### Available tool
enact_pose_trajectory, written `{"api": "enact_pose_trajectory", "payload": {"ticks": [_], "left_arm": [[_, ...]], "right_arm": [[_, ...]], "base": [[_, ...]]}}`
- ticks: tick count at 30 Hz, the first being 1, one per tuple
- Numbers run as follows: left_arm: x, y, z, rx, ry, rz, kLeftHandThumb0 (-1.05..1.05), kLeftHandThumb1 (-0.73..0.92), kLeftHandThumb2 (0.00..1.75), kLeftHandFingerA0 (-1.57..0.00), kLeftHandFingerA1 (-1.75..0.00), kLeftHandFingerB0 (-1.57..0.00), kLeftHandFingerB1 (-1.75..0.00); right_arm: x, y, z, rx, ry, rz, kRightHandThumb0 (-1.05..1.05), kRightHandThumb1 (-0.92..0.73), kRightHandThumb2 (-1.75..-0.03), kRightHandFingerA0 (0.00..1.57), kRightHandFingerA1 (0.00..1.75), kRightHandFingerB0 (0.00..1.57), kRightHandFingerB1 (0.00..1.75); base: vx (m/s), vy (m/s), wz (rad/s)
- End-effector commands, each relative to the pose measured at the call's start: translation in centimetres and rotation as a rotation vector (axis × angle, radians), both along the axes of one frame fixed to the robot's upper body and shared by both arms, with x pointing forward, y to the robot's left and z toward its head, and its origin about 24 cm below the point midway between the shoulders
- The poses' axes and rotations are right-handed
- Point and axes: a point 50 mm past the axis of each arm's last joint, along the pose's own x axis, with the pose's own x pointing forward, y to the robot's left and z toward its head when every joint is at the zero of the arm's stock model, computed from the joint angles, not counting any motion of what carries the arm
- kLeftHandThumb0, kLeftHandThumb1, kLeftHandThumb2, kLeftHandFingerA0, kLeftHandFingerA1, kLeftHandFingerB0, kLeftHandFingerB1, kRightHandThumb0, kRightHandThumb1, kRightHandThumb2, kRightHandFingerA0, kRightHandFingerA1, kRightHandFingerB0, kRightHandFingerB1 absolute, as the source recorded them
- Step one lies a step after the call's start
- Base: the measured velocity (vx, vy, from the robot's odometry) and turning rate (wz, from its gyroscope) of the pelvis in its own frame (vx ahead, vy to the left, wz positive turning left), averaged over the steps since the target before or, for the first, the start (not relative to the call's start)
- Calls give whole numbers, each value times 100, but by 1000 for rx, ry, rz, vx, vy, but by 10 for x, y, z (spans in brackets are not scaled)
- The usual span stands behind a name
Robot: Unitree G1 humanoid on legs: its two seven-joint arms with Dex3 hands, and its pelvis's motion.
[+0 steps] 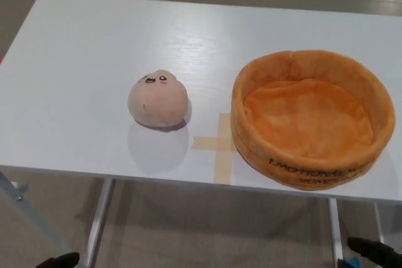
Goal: Use the left hand to pick up the pink round toy on the left and place it inside the orange plate on the desk.
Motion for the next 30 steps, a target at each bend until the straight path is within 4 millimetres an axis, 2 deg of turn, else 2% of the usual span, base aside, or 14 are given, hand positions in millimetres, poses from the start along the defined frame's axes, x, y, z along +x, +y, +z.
{"api": "enact_pose_trajectory", "payload": {"ticks": [1,5,6,7,8,10,11,13,15,16,20,21,25,30], "left_arm": [[-3,3,1,13,-33,18,-18,63,57,-40,-38,-45,-35],[-4,1,1,29,-50,-22,-14,62,58,-34,-39,-41,-35],[-4,0,2,47,-55,-71,-19,42,88,-17,-51,-23,-51],[-3,-1,4,71,-59,-139,-19,42,88,-17,-51,-23,-51],[-3,-3,4,67,-71,-181,-29,55,64,-24,-40,-28,-34],[-3,-6,6,42,-86,-254,-23,59,58,-22,-34,-29,-30],[-1,-11,10,7,-80,-462,-40,53,65,-18,-36,-17,-32],[0,-18,16,-26,-83,-669,-42,52,66,-16,-35,-15,-32],[1,-23,21,-63,-97,-770,-41,53,64,-15,-35,-14,-31],[3,-31,29,-91,-121,-898,-25,47,97,-7,-51,-7,-49],[3,-45,45,-181,-121,-1096,-26,49,99,-7,-51,-6,-48],[2,-51,51,-229,-116,-1137,-44,55,69,-16,-36,-17,-33],[-2,-70,69,-335,-126,-1281,-44,58,70,-15,-38,-15,-33],[-2,-92,97,-352,-188,-1497,-53,60,74,-16,-38,-15,-35]], "right_arm": [[-4,-2,0,-15,-34,-37,-22,-58,-57,52,60,52,45],[-4,-2,-1,-13,-30,-42,-22,-58,-57,53,61,52,45],[-4,-2,-1,-15,-31,-41,-21,-58,-57,52,61,53,45],[-4,-2,-1,-18,-31,-39,-21,-58,-57,52,61,53,45],[-5,-2,-1,-17,-27,-35,-22,-58,-57,52,59,52,45],[-5,-2,-1,-19,-23,-30,-23,-59,-58,51,58,52,44],[-6,-2,-1,-19,-25,-28,-21,-59,-57,50,58,51,44],[-5,-2,-1,-23,-24,-31,-21,-59,-57,52,57,53,44],[-4,-1,-1,-22,-26,-35,-20,-59,-57,52,58,52,45],[-3,-1,0,-13,-31,-41,-20,-60,-58,53,60,53,45],[-2,-1,0,-9,-35,-34,-22,-59,-58,52,60,52,45],[-2,-1,0,-10,-34,-34,-22,-59,-57,53,61,51,45],[-3,-1,0,-16,-32,-32,-22,-59,-57,53,61,51,45],[-2,-1,0,-22,-34,-27,-22,-59,-57,52,59,52,45]], "base": [[0,0,0],[0,0,0],[0,0,0],[0,0,0],[0,0,0],[0,0,0],[0,0,0],[0,0,0],[0,0,0],[0,0,0],[0,0,0],[0,0,0],[0,0,0],[0,0,0]]}}
